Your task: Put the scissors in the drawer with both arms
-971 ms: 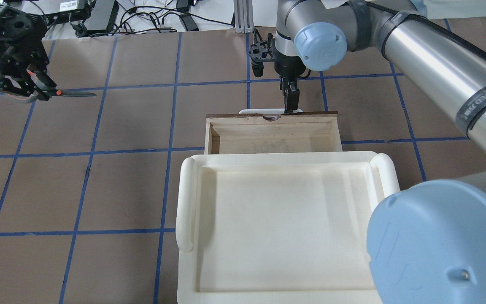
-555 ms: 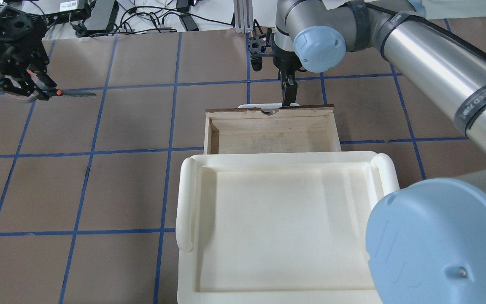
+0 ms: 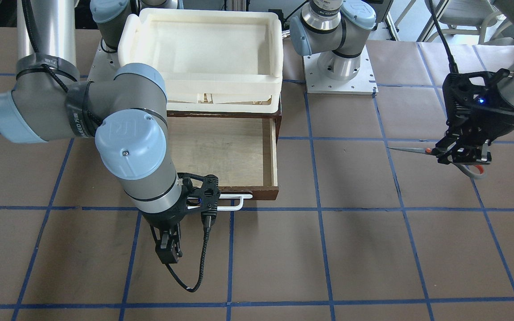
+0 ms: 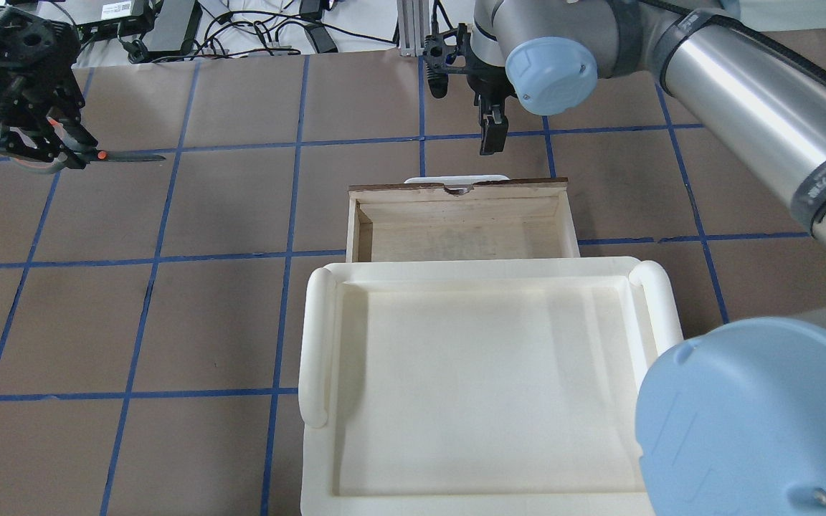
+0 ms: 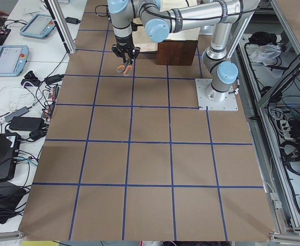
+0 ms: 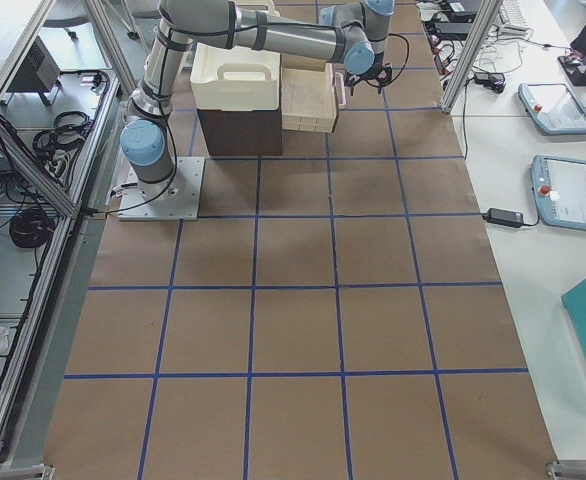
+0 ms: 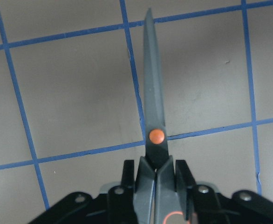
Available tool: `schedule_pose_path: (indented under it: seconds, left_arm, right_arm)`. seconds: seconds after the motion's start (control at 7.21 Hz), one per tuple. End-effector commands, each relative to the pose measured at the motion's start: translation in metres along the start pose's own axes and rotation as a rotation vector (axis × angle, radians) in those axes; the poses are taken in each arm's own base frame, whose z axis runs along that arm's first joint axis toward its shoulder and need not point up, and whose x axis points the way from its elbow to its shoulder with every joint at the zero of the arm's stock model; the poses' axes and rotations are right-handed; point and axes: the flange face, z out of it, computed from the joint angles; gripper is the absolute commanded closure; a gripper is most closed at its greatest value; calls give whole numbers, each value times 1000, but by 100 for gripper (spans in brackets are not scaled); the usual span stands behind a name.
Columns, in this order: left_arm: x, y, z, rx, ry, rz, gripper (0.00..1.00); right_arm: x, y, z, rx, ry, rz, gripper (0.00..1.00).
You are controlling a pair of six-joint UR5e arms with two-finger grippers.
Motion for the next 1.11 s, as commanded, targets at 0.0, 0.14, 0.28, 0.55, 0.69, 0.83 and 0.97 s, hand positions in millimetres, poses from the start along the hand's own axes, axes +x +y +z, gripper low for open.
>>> schedule_pose_path:
  seconds: [0.0,0.14,0.28,0.55,0.69,0.83,0.97]
  left_arm:
    - [-10,-51,7,28,2,-38,100]
    - [-16,-102,13,18,11,-47,100]
    - [-20,-140,19,14,3,-100,100]
    - [-21,-219,31,18,-15,-114,100]
    - [-21,-249,48,14,9,-111,100]
    - [-17,-284,51,16,-22,-142,100]
    - [-17,-307,62,20,-19,-130,100]
  right_arm:
    - [-32,56,-112,1,31,164,0]
    - [-52,90,-145,-11,-9,270,0]
    - [-72,110,-166,1,-56,423,0]
    - [-109,108,-190,14,-60,891,0]
    - [-126,108,-191,11,-59,1127,0]
    - [-131,108,-195,8,-51,1338,0]
    - [-134,108,-197,-3,-38,1401,0]
